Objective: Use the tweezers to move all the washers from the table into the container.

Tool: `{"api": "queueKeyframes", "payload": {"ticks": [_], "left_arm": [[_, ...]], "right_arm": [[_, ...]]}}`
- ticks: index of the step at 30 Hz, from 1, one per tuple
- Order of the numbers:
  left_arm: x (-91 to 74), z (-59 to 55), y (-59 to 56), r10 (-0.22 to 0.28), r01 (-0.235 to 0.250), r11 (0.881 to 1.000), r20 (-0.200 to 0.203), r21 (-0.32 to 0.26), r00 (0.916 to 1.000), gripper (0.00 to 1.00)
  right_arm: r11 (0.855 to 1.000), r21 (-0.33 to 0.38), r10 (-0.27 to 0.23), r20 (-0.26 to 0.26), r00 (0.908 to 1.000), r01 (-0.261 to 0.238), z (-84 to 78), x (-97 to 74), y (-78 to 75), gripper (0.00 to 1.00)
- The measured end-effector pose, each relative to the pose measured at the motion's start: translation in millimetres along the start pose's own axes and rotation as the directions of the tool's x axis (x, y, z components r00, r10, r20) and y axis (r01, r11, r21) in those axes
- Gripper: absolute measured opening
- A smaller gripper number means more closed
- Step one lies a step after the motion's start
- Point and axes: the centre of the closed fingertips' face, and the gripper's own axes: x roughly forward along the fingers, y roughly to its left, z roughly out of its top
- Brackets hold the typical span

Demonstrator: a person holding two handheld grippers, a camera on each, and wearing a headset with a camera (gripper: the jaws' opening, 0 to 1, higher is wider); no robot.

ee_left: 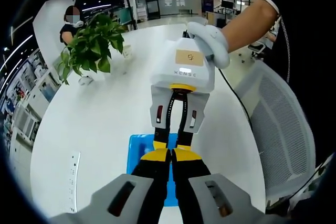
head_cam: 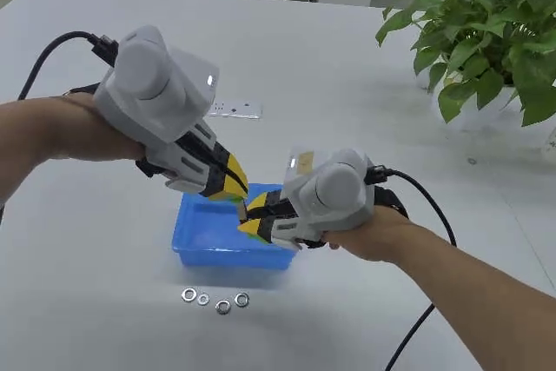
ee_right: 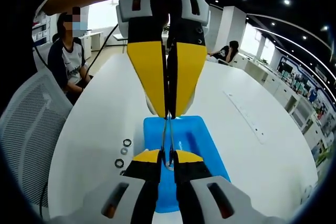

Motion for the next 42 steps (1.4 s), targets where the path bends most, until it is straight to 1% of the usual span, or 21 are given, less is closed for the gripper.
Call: {"api": "queueKeyframes", "payload": {"ticks": [6,12,19,31,38,42], "left_arm": [[9.5,-7.7,7.6,0.0,0.0,1.0,-0.007,-0.012,1.0,0.05],[16.1,-15.0,11.8,-0.002,0.002,1.0,-0.011,-0.024,0.9999,0.05],[24.6,-25.2,16.8,-0.003,0.002,0.999,-0.026,-0.038,0.9997,0.05],[32.2,-32.7,16.9,-0.007,0.005,0.999,-0.039,-0.05,0.9992,0.05],[35.0,-36.3,17.1,-0.008,0.005,0.998,-0.048,-0.055,0.9988,0.05],[35.6,-37.0,16.4,-0.011,0.008,0.998,-0.047,-0.06,0.9989,0.05]], "right_arm": [[1.0,0.017,0.005,-0.012,0.9999,-0.005,-9.9,7.9,-5.9,0.11],[0.999,0.034,0.019,-0.02,0.9996,-0.018,-18.7,14.8,-8.6,0.11],[0.998,0.054,0.036,-0.038,0.9986,-0.034,-28.2,22.9,-10.8,0.11],[0.996,0.063,0.059,-0.06,0.9965,-0.055,-37.6,29.8,-9.1,0.11],[0.996,0.067,0.071,-0.068,0.9952,-0.066,-40.7,32.7,-8.0,0.11],[0.996,0.065,0.073,-0.071,0.9948,-0.068,-41.5,33.0,-7.4,0.11]]}}
